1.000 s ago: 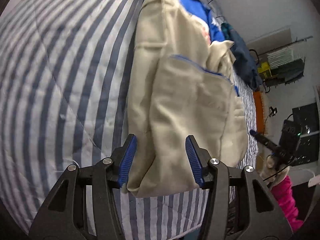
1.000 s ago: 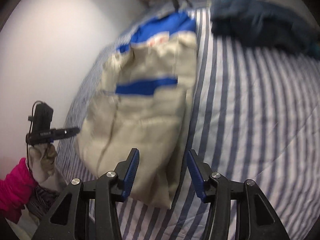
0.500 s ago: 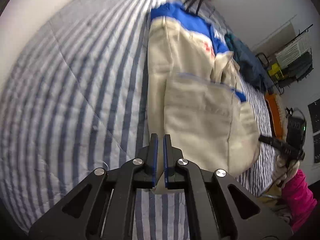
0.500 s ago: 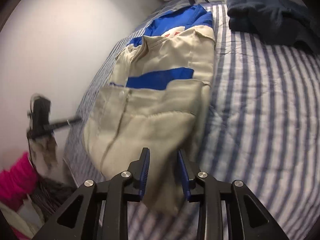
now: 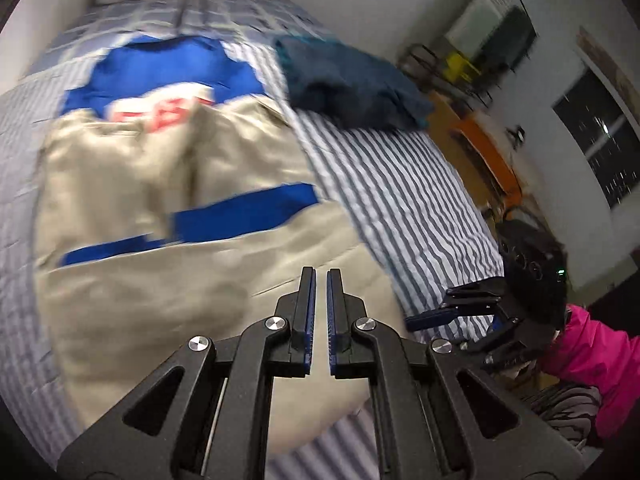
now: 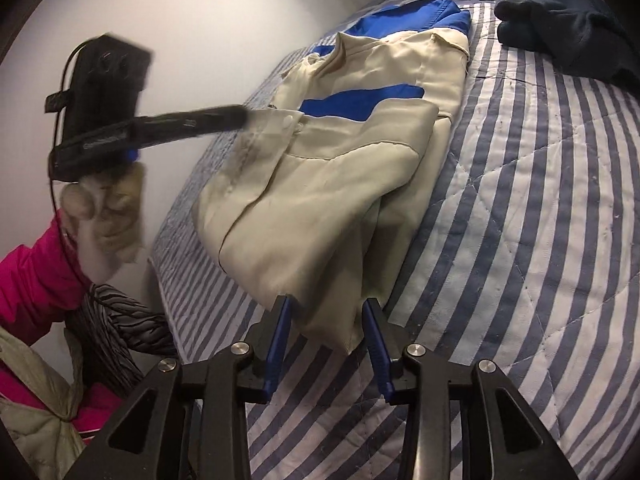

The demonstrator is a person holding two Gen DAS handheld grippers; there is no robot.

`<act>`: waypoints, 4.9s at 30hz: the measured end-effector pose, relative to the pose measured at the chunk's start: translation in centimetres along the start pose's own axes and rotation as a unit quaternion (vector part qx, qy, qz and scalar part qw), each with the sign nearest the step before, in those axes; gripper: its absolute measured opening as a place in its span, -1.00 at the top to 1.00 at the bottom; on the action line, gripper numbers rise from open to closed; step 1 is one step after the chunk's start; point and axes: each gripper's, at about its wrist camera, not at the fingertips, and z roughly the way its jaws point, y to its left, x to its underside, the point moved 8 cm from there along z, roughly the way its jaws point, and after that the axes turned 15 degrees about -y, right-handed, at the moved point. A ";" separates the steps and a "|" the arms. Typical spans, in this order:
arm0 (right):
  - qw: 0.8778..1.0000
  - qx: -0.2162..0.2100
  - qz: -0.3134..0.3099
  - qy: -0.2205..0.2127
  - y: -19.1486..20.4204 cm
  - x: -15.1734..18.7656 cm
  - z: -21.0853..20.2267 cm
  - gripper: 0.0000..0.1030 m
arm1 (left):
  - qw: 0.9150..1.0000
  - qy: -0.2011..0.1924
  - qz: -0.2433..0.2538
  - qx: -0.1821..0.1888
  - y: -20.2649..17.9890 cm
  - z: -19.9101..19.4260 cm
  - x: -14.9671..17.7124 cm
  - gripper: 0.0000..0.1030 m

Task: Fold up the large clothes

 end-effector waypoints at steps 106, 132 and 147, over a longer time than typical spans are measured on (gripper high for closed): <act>0.948 0.215 -0.094 -0.214 -3.0 -37.6 6.6 0.94 | 0.983 -0.161 -0.013 -0.087 22.0 -2.0 -24.1 0.96; 0.962 0.214 -0.110 -0.129 9.0 -7.3 -2.4 0.96 | 0.990 -0.102 0.035 -0.087 9.5 -14.7 3.0 0.96; 0.958 0.223 -0.123 -0.128 12.8 -1.9 -10.9 0.52 | 0.993 -0.088 0.013 -0.074 6.4 -24.7 10.2 0.67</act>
